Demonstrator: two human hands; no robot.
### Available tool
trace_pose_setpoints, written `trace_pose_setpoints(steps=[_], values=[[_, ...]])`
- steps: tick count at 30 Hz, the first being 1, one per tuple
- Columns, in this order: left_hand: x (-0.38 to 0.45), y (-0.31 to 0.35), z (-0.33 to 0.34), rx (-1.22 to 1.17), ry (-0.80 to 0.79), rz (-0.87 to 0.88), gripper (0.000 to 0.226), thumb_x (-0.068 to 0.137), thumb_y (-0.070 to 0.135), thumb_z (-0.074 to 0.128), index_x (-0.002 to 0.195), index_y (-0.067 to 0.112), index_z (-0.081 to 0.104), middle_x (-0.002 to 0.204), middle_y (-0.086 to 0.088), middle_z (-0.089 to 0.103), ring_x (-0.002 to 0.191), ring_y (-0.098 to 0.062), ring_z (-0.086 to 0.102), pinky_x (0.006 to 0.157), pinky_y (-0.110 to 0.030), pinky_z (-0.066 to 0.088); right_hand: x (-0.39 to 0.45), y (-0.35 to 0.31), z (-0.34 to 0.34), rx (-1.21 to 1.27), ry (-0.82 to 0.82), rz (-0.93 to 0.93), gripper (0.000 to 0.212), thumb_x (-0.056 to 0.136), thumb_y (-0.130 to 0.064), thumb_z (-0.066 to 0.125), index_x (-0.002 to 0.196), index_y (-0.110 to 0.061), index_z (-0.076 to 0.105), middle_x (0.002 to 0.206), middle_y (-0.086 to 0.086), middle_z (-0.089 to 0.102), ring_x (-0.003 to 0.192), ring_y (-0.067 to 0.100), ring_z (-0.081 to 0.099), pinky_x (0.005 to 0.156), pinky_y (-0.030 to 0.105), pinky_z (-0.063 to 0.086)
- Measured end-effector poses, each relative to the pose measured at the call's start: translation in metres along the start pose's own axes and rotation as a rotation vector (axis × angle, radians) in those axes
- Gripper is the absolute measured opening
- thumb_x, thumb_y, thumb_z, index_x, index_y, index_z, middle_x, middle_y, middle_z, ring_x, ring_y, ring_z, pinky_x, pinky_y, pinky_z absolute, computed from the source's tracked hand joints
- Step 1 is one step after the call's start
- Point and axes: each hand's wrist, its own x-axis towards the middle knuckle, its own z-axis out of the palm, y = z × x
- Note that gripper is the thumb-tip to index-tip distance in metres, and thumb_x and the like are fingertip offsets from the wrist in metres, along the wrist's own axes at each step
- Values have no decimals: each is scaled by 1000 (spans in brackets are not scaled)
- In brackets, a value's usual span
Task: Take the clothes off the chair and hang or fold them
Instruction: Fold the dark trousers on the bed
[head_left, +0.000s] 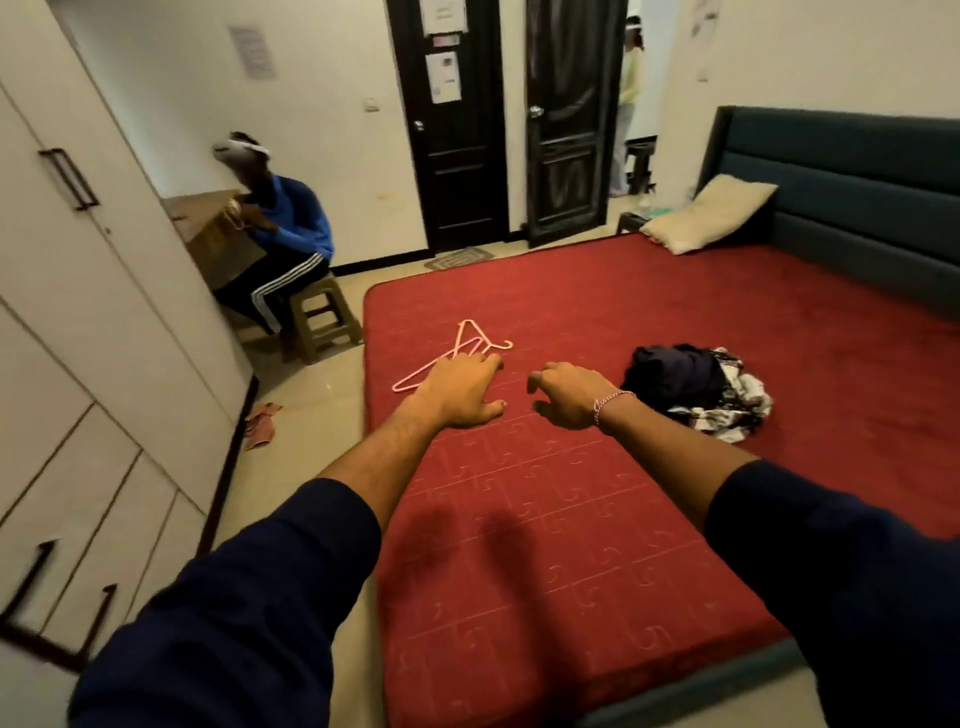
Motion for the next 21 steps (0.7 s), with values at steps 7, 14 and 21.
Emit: trace_pose_setpoints(steps=[7,14,21], values=[[143,51,81,-123,-105,91,63,90,49,60,139,13,43,133,-12,56,122,-34,54,95,-49,47,27,141,35,21,-112,193,35,102,-31,51,134,-16,54,132,11,53,120,32,53,90,42,49],[250,101,141,-190,-217,177,60,91,47,60,136,11,45,131,-12,57,119,-35,55,93,-51,48,31,260,79,108,-179,337,33,100,-30,52,127,-11,56,123,15,54,114,36,55,85,40,46],[347,154,201,-268,-300,192,56,94,48,55,134,9,46,128,-14,59,117,-34,57,94,-51,48,56,370,128,210,-259,389,33,97,-27,55,125,-9,60,130,17,56,121,35,55,93,38,46]])
